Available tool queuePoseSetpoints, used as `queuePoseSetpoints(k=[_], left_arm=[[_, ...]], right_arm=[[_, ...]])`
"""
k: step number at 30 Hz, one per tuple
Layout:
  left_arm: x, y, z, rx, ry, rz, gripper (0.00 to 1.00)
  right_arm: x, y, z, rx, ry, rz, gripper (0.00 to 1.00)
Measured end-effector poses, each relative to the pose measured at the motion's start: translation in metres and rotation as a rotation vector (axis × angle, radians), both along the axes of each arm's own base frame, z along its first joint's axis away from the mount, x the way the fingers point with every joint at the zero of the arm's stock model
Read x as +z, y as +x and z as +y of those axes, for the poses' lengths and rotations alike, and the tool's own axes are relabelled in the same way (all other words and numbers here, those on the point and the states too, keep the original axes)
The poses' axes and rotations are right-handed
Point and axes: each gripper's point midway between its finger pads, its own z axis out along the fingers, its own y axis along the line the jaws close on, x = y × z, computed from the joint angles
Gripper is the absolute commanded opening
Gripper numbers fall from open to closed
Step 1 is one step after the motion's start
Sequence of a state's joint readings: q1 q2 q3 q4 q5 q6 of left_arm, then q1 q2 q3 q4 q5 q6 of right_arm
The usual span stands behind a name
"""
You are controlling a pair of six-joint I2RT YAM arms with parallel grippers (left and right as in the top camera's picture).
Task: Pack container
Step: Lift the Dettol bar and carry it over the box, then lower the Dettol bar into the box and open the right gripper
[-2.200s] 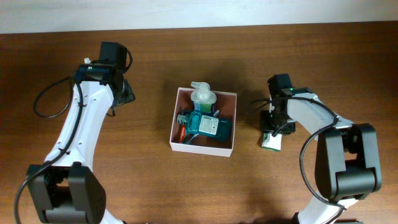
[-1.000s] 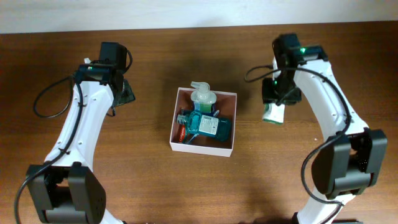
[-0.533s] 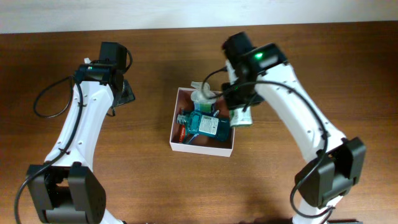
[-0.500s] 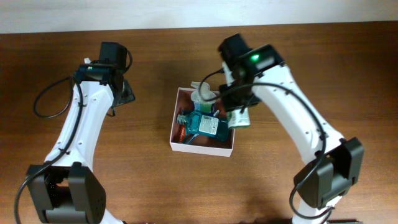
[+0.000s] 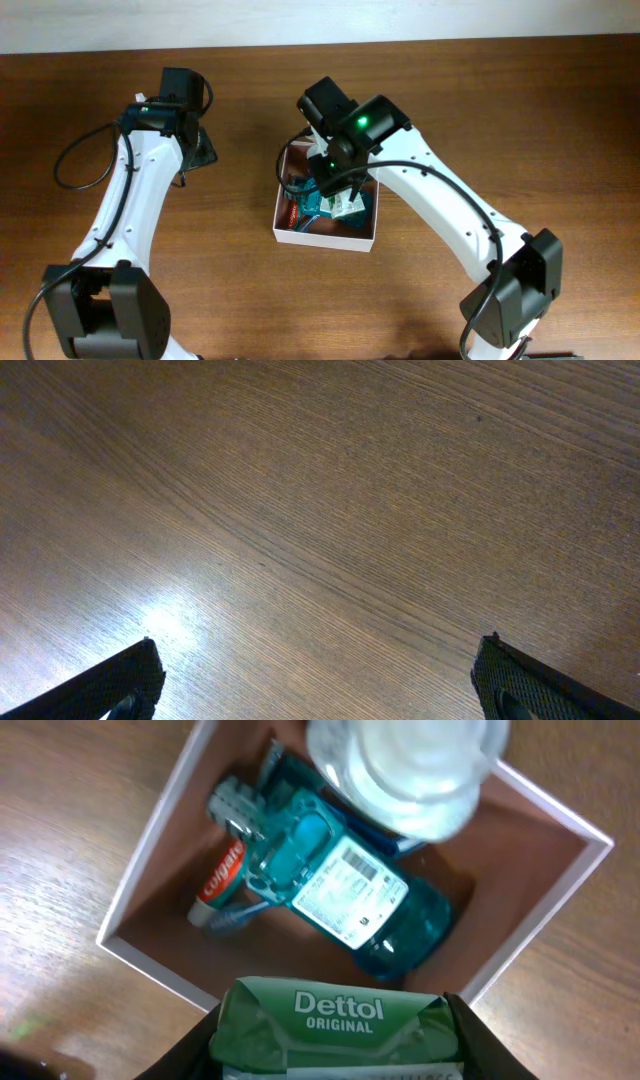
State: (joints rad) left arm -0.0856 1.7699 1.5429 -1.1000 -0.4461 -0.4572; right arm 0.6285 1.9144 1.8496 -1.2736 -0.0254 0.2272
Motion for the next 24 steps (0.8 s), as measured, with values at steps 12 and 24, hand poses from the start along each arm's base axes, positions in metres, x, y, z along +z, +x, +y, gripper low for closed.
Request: queuePoseSetpoints(k=[12, 24], left_arm=[[0.0, 0.0, 0.0, 0.0, 0.0, 0.0, 0.99], [0.0, 0.0, 0.0, 0.0, 0.0, 0.0, 0.99]], right_arm=[[0.0, 0.004, 0.005, 0.152, -0.016, -0.042, 0.17], [-0.01, -0.006, 0.018, 0.481, -0.075, -0.075, 0.17]])
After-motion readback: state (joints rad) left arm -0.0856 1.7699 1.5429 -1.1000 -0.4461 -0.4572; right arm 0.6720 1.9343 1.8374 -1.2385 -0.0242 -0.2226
